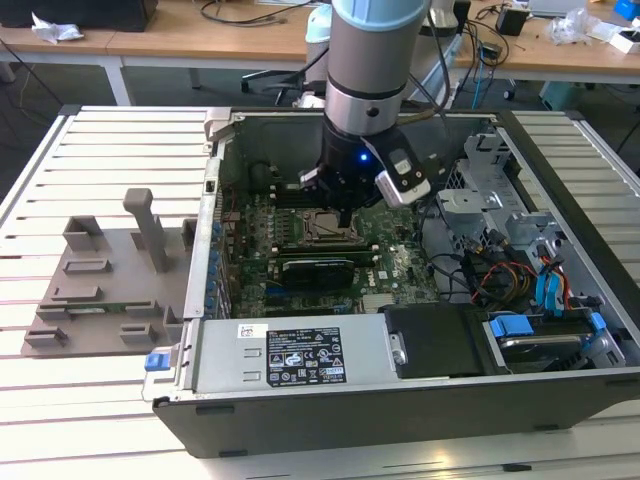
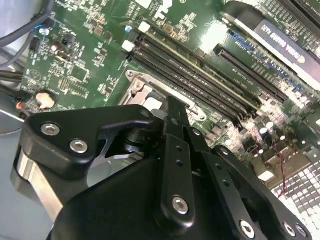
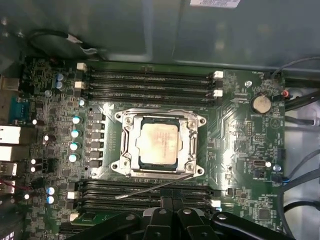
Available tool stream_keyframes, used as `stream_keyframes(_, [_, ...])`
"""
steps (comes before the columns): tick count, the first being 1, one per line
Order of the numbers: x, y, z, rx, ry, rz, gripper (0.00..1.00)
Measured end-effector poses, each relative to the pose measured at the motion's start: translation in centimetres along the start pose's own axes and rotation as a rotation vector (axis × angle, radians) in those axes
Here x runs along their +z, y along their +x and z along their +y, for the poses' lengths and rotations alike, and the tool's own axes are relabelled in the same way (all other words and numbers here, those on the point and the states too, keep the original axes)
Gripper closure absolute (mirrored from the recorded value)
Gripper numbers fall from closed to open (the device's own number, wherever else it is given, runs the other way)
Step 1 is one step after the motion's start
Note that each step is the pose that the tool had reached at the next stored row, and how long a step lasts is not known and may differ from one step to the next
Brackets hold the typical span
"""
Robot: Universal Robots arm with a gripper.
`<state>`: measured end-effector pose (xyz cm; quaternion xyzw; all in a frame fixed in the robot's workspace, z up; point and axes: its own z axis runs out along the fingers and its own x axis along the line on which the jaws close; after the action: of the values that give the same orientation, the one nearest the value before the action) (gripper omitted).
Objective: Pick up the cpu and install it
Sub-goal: 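Install the second cpu locking lever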
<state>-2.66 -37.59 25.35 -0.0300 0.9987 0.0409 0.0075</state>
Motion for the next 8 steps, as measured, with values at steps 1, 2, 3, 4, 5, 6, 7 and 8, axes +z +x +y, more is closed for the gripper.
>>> stream_keyframes(1, [0.15,0.07,-0.11,0.000,-0.0002,0.0000,0.89])
stream_keyframes(2, [0.42,0.18,-0.19,0.000,-0.0007,-0.0003,0.89])
stream_keyframes(3, [0.58,0.25,-0.21,0.000,-0.0005,-0.0001,0.89])
stream_keyframes(4, [0.75,0.33,-0.24,0.000,-0.0004,-0.0001,0.89])
stream_keyframes(5, [0.94,0.42,-0.27,0.000,-0.0004,0.0000,0.89])
stream_keyframes(6, [1.27,0.59,-0.31,0.000,-0.0005,-0.0001,0.89])
stream_keyframes(7, [1.45,0.71,-0.33,0.000,-0.0006,-0.0001,0.89])
stream_keyframes(8, [1.80,0.94,-0.39,0.000,-0.0008,-0.0001,0.89])
